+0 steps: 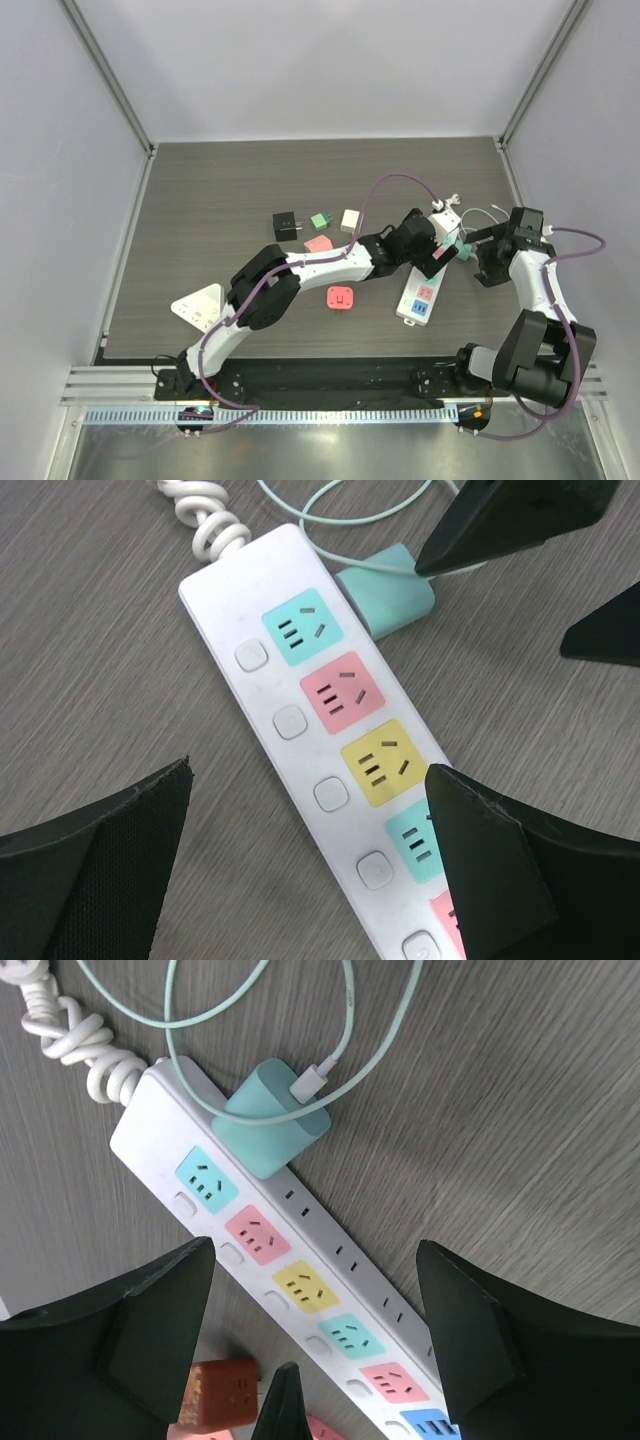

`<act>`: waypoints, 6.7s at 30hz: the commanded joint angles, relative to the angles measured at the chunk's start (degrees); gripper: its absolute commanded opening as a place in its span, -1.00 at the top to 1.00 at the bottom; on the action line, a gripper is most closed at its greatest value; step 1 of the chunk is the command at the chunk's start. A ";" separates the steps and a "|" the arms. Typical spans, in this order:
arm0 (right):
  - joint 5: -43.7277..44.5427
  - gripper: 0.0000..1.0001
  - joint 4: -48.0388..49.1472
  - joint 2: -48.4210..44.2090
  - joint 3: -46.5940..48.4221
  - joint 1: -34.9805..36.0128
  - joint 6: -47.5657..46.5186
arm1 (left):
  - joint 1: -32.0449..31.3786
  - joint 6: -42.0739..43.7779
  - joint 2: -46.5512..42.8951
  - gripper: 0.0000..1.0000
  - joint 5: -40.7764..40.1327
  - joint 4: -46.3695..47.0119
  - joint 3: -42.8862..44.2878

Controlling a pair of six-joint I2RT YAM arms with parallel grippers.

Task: Pull the plug off the socket

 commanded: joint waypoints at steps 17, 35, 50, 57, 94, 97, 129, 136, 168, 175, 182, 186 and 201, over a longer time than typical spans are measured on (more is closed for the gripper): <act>3.49 -0.39 3.26 7.60 -1.23 -0.12 6.13 | 0.42 0.91 2.07 -0.99 4.38 0.22 4.63; 5.43 -0.61 4.76 8.30 1.58 -0.12 12.10 | 1.74 -1.29 6.19 -1.00 6.93 -2.85 9.63; 4.63 -0.59 -2.10 14.73 6.77 0.23 27.57 | 3.76 1.44 1.98 -0.99 10.80 0.83 3.66; 5.25 -0.57 -0.96 15.60 8.18 0.94 31.27 | 3.94 1.44 1.45 -0.99 13.35 1.98 2.00; 2.00 0.33 1.68 27.30 13.45 2.70 30.57 | 3.59 5.92 -1.28 -0.99 19.59 8.13 -3.37; 1.38 0.43 1.77 27.38 12.49 2.70 30.40 | 3.15 5.66 -0.13 -1.00 17.75 9.44 -2.58; 3.75 0.86 3.35 27.90 10.64 2.70 23.89 | -1.25 -5.68 5.76 -0.99 5.26 25.71 -8.29; 4.72 0.87 3.53 26.33 10.90 2.70 22.92 | -2.21 -0.41 6.11 -0.96 2.19 24.40 -9.96; 6.40 0.94 1.77 21.58 9.50 0.68 26.52 | -0.11 -13.50 15.69 -0.80 -16.09 1.45 2.08; 3.85 0.97 3.96 23.07 5.38 -1.08 27.67 | -0.10 -13.68 16.04 -0.80 -16.88 0.48 2.96; 1.64 0.98 4.49 21.85 4.05 -4.69 25.74 | -0.02 -14.82 16.48 -0.79 -18.12 -0.49 3.92; 2.52 0.98 3.62 19.74 4.05 -5.74 24.69 | -0.11 -14.91 16.57 -0.79 -18.12 -0.75 4.19; -1.78 0.98 4.41 19.13 2.02 -6.53 23.63 | -0.37 -12.53 22.01 -0.89 -11.97 -9.44 17.62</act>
